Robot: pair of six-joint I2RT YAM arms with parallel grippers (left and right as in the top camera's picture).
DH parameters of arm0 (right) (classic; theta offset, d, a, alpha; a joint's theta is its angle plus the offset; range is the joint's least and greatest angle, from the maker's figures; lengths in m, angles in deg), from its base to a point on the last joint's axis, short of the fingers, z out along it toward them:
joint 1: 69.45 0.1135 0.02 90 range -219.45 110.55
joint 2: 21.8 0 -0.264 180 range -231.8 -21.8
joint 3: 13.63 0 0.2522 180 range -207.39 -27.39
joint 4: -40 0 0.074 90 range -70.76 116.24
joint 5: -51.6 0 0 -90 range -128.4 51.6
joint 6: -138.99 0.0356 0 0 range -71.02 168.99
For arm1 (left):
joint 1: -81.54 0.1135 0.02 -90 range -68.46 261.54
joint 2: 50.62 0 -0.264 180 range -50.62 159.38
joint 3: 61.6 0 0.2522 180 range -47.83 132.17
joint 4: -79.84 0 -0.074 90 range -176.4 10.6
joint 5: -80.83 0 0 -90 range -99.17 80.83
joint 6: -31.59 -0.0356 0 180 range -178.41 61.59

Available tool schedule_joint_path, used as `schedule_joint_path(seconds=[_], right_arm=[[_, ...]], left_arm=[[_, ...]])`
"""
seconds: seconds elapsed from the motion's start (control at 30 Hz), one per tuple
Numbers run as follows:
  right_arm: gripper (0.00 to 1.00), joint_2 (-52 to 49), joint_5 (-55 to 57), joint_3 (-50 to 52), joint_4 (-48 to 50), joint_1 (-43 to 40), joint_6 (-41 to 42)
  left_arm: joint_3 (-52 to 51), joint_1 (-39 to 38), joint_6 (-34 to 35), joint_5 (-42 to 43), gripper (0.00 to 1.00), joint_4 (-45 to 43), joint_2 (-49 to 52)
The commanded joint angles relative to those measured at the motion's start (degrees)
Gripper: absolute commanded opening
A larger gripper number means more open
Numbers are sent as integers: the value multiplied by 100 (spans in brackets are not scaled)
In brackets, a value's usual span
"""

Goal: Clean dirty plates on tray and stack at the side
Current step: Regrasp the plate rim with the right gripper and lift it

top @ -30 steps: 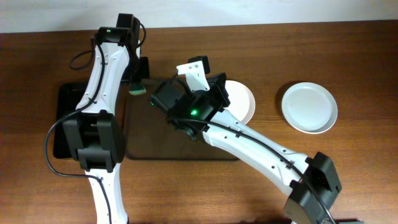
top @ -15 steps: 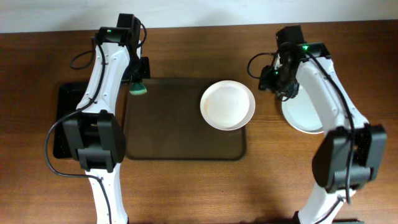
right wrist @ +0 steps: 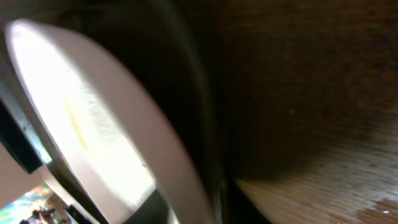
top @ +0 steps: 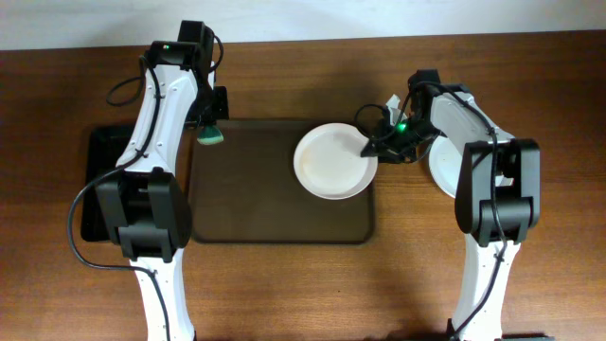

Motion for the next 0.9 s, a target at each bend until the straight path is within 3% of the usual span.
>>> schedule_joint_path(seconds=[0.0, 0.23, 0.4, 0.5, 0.73, 0.87], right_arm=[[4, -109, -166, -31, 0, -26, -46], [4, 122, -144, -57, -15, -26, -48], [4, 848, 1005, -85, -236, -24, -24], [16, 898, 1207, -83, -413, -13, -31], [26, 890, 1759, -79, -407, 376, 9], [33, 887, 2796, -79, -407, 879, 885]], left_arm=[[31, 9, 66, 59, 1, -13, 50], [31, 9, 66, 59, 1, -13, 50], [31, 9, 66, 59, 0, -13, 50], [31, 9, 66, 59, 0, -15, 50], [31, 9, 66, 61, 1, -13, 50], [31, 9, 66, 59, 0, -13, 50]])
